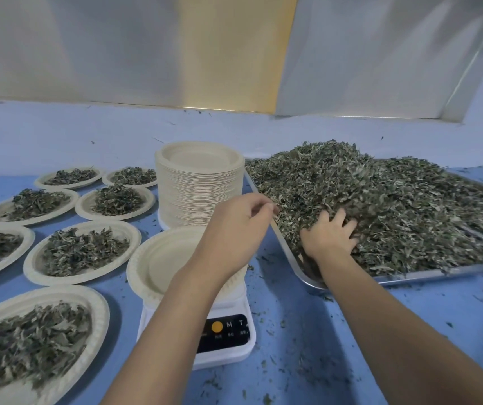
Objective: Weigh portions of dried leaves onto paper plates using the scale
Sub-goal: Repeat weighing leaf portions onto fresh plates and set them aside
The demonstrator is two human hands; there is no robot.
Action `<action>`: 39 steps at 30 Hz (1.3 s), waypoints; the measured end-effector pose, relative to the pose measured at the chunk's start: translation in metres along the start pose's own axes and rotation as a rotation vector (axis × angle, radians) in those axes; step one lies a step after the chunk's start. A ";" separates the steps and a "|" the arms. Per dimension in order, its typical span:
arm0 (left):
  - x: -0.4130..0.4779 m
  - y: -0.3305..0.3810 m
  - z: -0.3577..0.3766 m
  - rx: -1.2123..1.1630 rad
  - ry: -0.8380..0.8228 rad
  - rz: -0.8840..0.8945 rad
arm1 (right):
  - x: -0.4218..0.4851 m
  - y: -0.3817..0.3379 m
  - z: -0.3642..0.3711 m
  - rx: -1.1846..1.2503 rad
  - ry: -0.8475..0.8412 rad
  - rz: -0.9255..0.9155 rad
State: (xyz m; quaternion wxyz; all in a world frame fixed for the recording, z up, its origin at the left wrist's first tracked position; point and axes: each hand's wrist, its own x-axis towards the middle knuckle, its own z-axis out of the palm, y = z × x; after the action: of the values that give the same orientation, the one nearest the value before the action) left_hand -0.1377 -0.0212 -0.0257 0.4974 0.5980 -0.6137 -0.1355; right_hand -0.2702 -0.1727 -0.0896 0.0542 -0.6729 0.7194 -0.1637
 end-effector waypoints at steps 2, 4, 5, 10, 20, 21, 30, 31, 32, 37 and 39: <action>0.000 -0.001 0.000 -0.006 0.009 0.000 | 0.000 -0.002 0.001 -0.015 -0.019 -0.022; 0.000 -0.001 0.000 -0.008 0.010 -0.001 | -0.001 -0.004 0.001 -0.060 -0.025 -0.063; 0.000 -0.002 0.000 -0.010 0.009 -0.006 | -0.003 -0.005 0.000 -0.072 -0.026 -0.084; 0.000 -0.003 -0.001 -0.019 0.012 -0.033 | -0.010 -0.007 -0.006 -0.096 0.009 -0.228; -0.002 -0.003 -0.003 -0.014 -0.008 -0.058 | -0.022 -0.014 -0.007 -0.071 0.356 -0.440; -0.002 -0.003 -0.003 -0.018 -0.008 -0.060 | -0.020 -0.015 -0.007 -0.073 0.383 -0.458; -0.004 -0.003 -0.004 -0.023 -0.013 -0.057 | 0.004 -0.010 0.011 -0.227 -0.098 -0.619; -0.004 -0.004 -0.004 -0.021 -0.013 -0.059 | 0.004 -0.009 0.012 -0.237 -0.098 -0.602; -0.003 -0.004 -0.004 -0.022 -0.013 -0.059 | 0.003 -0.010 0.011 -0.245 -0.071 -0.591; -0.004 -0.004 -0.005 -0.022 -0.018 -0.065 | -0.002 -0.011 0.006 -0.229 0.104 -0.593; -0.004 -0.004 -0.005 -0.020 -0.020 -0.067 | -0.002 -0.009 0.007 -0.297 0.004 -0.574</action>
State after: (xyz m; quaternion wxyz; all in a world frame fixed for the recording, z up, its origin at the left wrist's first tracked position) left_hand -0.1322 -0.0167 -0.0285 0.4924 0.6117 -0.5970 -0.1642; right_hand -0.2599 -0.1726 -0.0938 -0.0943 -0.8487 0.5162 -0.0668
